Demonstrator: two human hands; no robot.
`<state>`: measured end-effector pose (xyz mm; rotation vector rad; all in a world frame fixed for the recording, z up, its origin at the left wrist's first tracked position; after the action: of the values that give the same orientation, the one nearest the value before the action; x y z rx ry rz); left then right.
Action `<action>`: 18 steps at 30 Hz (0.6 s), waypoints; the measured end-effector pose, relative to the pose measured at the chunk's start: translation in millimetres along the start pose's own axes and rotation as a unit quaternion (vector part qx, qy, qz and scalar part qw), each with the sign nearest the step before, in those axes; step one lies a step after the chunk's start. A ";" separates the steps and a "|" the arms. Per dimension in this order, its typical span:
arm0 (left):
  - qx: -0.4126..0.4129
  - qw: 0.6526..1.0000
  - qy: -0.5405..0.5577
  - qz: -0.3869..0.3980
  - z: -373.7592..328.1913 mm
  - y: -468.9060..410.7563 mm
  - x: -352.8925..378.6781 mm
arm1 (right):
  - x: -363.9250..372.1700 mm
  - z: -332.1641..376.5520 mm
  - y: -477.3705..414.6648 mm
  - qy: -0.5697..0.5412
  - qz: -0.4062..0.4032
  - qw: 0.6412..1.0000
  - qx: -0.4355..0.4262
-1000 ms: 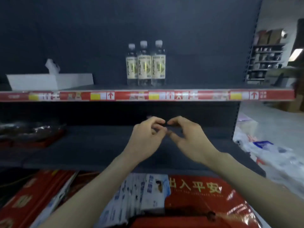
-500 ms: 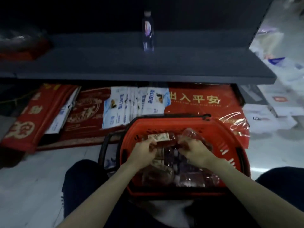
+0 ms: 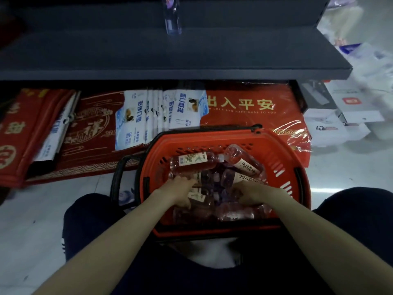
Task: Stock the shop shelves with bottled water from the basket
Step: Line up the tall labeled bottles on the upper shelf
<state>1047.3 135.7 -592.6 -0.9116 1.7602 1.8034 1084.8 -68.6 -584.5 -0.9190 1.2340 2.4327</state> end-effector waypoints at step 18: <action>0.037 0.992 -0.122 -0.018 -15.6 -15.5 18.5 | 45.7 1.0 -23.8 0.172 0.051 0.981 -0.078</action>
<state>1048.2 119.2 -616.0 -0.6577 1.6335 1.7321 1061.1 -55.6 -628.4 -1.4014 1.2351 2.5558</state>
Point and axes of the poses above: each hand's wrist, its own y-axis away from the middle knuckle, its own x-axis out of the palm, z = x × y, the point moved 9 cm from there along -y, towards the middle knuckle, and after that the axes turned 13 degrees about -x, right-handed, at the moved point
